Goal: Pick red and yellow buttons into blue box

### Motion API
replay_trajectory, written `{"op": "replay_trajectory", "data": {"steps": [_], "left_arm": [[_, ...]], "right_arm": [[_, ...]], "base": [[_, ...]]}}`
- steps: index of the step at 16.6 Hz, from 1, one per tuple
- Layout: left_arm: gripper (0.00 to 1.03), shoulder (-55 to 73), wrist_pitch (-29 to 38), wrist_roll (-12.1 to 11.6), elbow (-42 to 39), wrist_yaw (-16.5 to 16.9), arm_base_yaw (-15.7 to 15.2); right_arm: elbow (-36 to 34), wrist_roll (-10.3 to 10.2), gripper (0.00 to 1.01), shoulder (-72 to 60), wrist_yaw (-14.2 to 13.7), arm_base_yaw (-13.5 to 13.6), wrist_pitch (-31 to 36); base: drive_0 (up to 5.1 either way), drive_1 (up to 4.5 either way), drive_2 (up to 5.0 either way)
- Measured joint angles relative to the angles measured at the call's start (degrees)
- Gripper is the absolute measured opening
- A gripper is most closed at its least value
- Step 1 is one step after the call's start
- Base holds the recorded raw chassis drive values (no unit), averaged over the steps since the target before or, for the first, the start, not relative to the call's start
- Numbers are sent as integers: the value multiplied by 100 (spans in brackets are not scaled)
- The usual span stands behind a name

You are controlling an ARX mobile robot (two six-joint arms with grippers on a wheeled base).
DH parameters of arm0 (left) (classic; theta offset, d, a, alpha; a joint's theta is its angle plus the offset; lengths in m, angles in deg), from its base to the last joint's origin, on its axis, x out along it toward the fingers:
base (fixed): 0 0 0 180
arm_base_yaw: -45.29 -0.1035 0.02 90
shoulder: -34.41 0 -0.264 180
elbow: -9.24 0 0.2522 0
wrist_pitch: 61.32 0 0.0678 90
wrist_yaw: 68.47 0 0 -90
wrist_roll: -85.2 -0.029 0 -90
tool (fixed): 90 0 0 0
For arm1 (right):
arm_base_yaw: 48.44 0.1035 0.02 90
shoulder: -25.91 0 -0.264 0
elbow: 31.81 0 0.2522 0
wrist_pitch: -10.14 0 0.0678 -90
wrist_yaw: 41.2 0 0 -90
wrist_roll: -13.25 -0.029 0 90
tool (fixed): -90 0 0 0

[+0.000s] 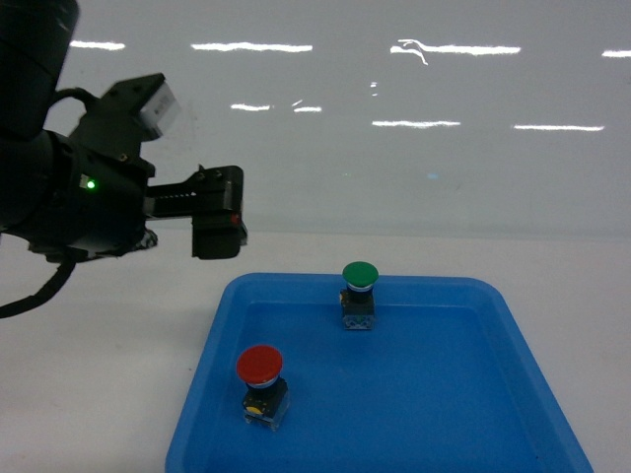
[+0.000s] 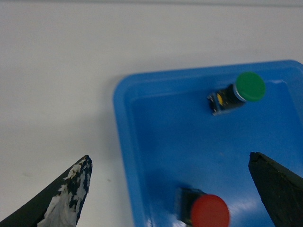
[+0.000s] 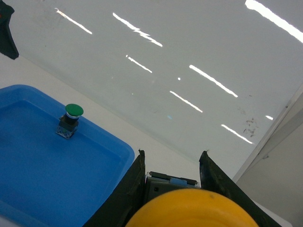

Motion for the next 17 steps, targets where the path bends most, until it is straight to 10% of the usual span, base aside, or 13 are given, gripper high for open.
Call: {"op": "replay_trajectory", "data": {"steps": [9,17], "left_arm": [[98,-105,-391,98,-210,-258,918],[98,970,-17,-927,22,-249,505]], "right_arm": [[0,-2,29,0,-2,0,0],[0,-2,29,0,-2,0,0]], "base": [[0,0,0],[0,0,0]]}}
